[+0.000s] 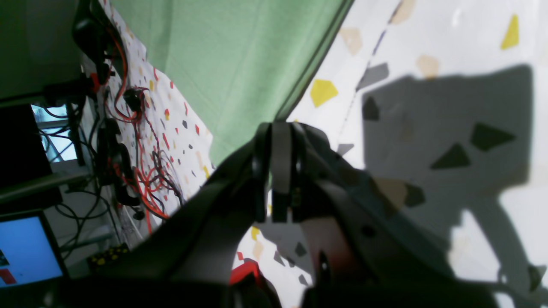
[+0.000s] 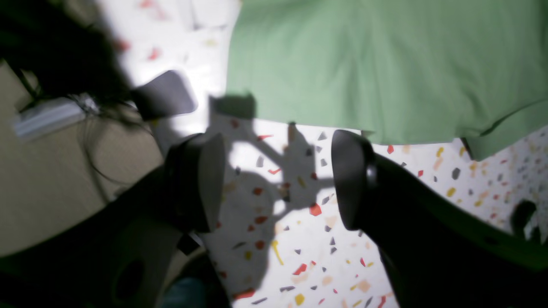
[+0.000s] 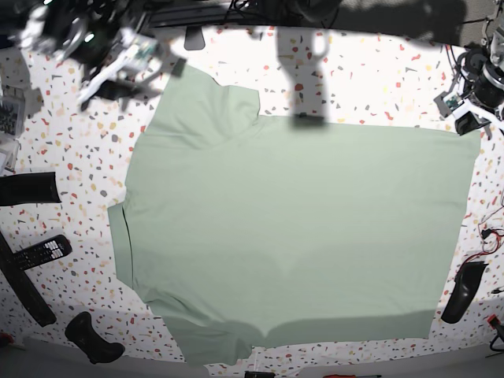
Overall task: Fold the T-shirt properly
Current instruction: 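Lower the right gripper onto the shirt shoulder and grasp it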
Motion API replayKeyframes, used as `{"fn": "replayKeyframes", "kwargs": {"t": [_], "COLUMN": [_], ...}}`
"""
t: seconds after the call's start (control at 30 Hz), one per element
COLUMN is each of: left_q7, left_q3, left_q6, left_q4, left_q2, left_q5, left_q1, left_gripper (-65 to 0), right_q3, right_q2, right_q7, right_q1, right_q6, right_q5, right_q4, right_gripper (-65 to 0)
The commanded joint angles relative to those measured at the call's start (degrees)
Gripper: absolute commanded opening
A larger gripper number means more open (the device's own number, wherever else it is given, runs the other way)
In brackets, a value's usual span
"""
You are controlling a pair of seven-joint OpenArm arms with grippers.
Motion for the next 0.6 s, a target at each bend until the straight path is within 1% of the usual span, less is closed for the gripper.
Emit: {"fn": "replayKeyframes", "kwargs": {"t": [0.0,0.07,0.1,0.13,0.2,0.23,0.33,0.43,0.5,0.57], "left_q7": [0.1,0.1,0.1,0.1,0.1,0.1,0.1,0.1,0.1,0.1], "left_q3": [-0.2,-0.2,-0.2,-0.2,-0.2,-0.2,-0.2,-0.2,-0.2,-0.2], "left_q6": [-1.2,-1.3,-1.3,-1.2,-1.3,-1.3,-1.3,-1.2,-1.3,-1.3], "left_q4": [0.2,0.2,0.1,0.1,0.1,0.2,0.2,0.1,0.1,0.1], "left_q2": [-0.8,-0.8,-0.8,-0.8,-0.8,-0.8,-0.8,-0.8,-0.8,-0.8], "left_q5": [0.3,0.3,0.3,0.3,0.3,0.3,0.3,0.3,0.3,0.3], "left_q1": [0.3,0.3,0.3,0.3,0.3,0.3,0.3,0.3,0.3,0.3], "left_gripper": [-65.0,-65.0,-65.0,-65.0,-65.0,-65.0,-65.0,-65.0,-65.0,-65.0], "right_q3": [-1.7,-6.2,-8.0,-9.7,-12.2,-13.1,-14.9,-16.3,-16.9,-17.2], "right_q2": [0.7,0.7,0.7,0.7,0.7,0.7,0.7,0.7,0.7,0.7], "right_q7": [0.6,0.3,-0.1,-1.2,-3.9,-4.8,-4.5,-4.4,-2.9,0.2], "right_q1": [0.5,1.8,2.5,3.2,4.5,5.2,6.6,8.1,9.0,9.4], "right_q6": [-1.9,-3.0,-3.7,-4.7,-8.1,-9.2,-9.2,-9.4,-11.0,-11.4], "right_q5": [-3.1,-8.9,-10.7,-12.1,-13.5,-13.4,-13.1,-13.1,-13.0,-13.0], "right_q4": [0.8,0.7,0.7,0.7,0.7,0.7,-0.7,-5.4,-9.4,-13.0], "right_gripper": [-26.9,-26.9,-26.9,-26.9,-26.9,-26.9,-26.9,-26.9,-26.9,-26.9]}}
